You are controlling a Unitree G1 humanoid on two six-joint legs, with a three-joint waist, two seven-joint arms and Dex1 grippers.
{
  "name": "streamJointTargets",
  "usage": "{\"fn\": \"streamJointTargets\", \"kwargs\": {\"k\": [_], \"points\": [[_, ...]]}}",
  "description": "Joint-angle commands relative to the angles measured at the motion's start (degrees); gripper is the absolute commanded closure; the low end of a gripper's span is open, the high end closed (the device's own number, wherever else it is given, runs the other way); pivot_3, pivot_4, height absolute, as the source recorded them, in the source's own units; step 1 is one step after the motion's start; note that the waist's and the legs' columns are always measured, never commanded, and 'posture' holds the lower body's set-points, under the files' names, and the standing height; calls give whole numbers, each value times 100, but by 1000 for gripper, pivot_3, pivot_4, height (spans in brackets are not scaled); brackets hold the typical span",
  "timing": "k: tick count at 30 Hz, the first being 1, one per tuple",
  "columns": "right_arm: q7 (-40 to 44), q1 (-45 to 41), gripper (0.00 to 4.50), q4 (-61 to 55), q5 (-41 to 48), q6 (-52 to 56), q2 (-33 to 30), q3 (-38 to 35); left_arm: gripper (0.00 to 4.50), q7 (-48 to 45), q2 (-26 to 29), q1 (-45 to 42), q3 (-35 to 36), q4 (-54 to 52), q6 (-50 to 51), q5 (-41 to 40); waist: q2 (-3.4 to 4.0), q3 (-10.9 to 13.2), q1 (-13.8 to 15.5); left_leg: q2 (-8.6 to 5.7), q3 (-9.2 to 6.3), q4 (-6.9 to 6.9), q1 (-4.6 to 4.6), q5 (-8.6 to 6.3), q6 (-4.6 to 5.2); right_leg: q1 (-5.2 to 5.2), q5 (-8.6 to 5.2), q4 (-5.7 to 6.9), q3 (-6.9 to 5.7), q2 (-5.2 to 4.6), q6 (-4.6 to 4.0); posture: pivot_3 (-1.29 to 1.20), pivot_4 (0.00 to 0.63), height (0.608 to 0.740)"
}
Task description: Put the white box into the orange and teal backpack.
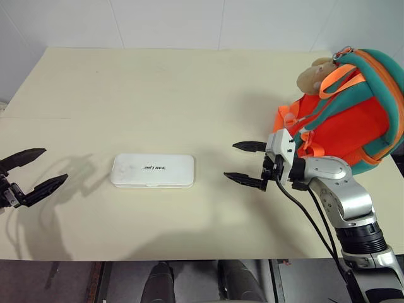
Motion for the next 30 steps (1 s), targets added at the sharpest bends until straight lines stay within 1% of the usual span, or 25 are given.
{"fn": "streamJointTargets", "kwargs": {"k": [1, 3, 7, 18, 21, 25, 28, 30], "points": [[-50, -154, 40, -201, 135, -38, 102, -91, 0, -19, 176, -139, 70, 140, -99, 14, 0, 0, 0, 0, 0, 1, 0, 0, 0, 0, 0, 1, 0, 0, 0, 0, 150, 740], [-70, -205, 40, -91, 92, -97, 202, -48, 0, 18, 127, -225, 16, 186, -137, 39, 0, 0, 5, 0, 0, 2, 0, 0, 0, 0, 0, 1, 0, 0, 0, 0, 150, 740], [-83, -206, 40, -146, 47, -97, 266, -18, 0, 105, -25, -189, -119, -88, -3, -11, 0, 0, 10, 0, 0, 1, -2, 0, 0, 0, 0, -1, 0, -1, 0, 0, 150, 740], [-376, -104, 40, -492, -203, -43, 239, 84, 0, 128, 145, -463, -318, 280, 106, 73, 0, 0, 8, 0, -1, 2, 0, 0, 0, -1, 0, 3, -1, 0, 0, 0, 150, 740], [-445, -215, 40, -306, -466, -244, 231, 156, 0, 284, 222, -616, -393, 331, 310, 120, 0, 0, 8, 0, -1, 4, -1, 0, 0, -1, 0, 2, -1, -1, 1, 0, 150, 740], [-643, -327, 40, -68, -823, -505, 357, 306, 0, 248, 292, -990, -556, 633, 233, 238, 0, 0, 10, 0, -1, 5, 0, 1, -1, -2, 0, 6, -2, 2, 1, 0, 150, 740], [-748, -366, 40, 144, -1041, -724, 481, 422, 0, 353, 190, -1154, -555, 684, 229, 207, 0, 0, 5, 0, -1, 4, -1, 1, -1, -2, 1, 4, -1, 1, 2, 0, 150, 740], [-851, -399, 40, 178, -1127, -666, 581, 492, 0, 411, 145, -1122, -587, 748, 196, 273, 0, 0, -2, 0, -1, 0, -1, 1, -2, -5, 0, 5, -2, 2, 1, 0, 150, 740]]}}
